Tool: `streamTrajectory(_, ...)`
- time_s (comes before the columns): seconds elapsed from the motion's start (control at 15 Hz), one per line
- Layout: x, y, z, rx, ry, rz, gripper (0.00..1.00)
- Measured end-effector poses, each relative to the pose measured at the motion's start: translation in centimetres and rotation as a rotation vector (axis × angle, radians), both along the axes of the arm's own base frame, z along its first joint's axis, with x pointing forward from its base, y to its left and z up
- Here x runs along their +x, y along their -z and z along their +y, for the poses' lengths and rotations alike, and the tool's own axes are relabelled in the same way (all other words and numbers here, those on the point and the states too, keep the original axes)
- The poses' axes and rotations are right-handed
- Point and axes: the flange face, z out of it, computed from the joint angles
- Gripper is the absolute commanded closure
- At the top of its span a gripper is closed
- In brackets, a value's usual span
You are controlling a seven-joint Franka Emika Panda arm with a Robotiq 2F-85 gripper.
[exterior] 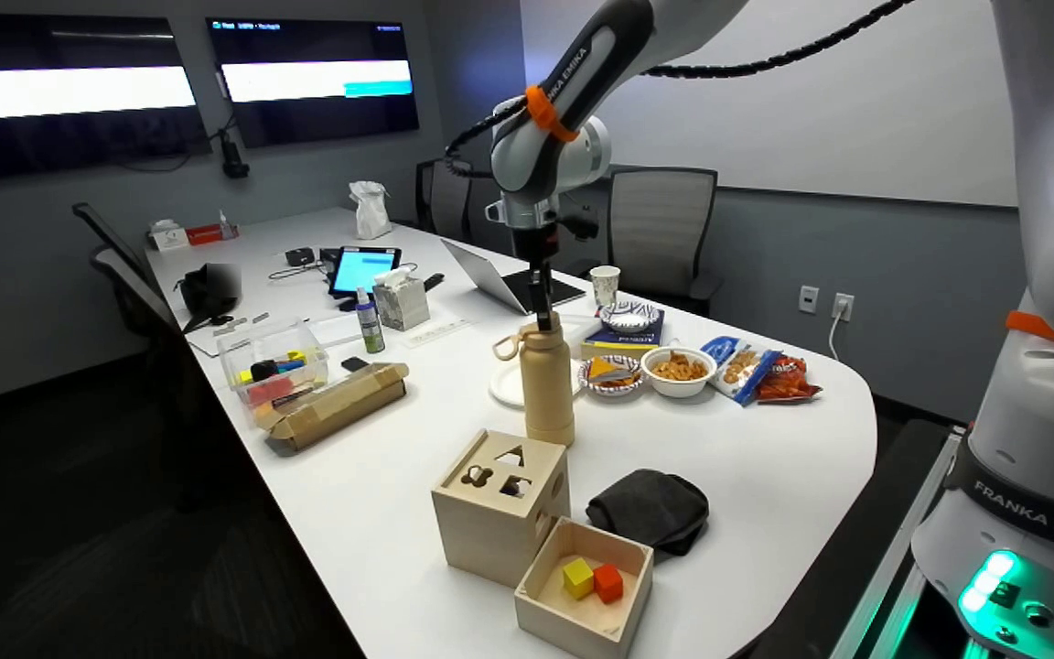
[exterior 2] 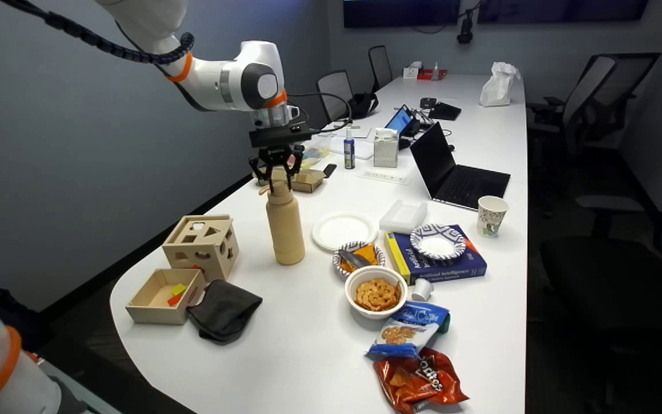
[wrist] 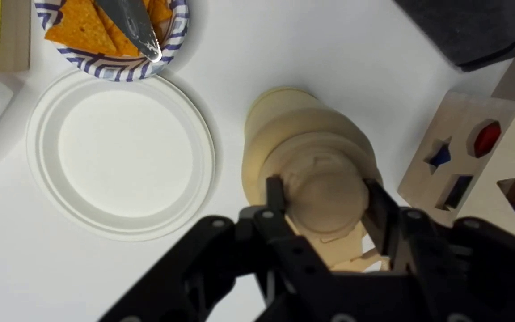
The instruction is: Turn the brown bottle to the left
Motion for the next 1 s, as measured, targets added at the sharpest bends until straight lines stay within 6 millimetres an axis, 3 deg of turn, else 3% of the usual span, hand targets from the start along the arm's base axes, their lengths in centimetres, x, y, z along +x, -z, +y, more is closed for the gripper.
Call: streamTrajectory(1.0,-0.17,0.04,0.52,-0.032,-0.37,0.031,0.79)
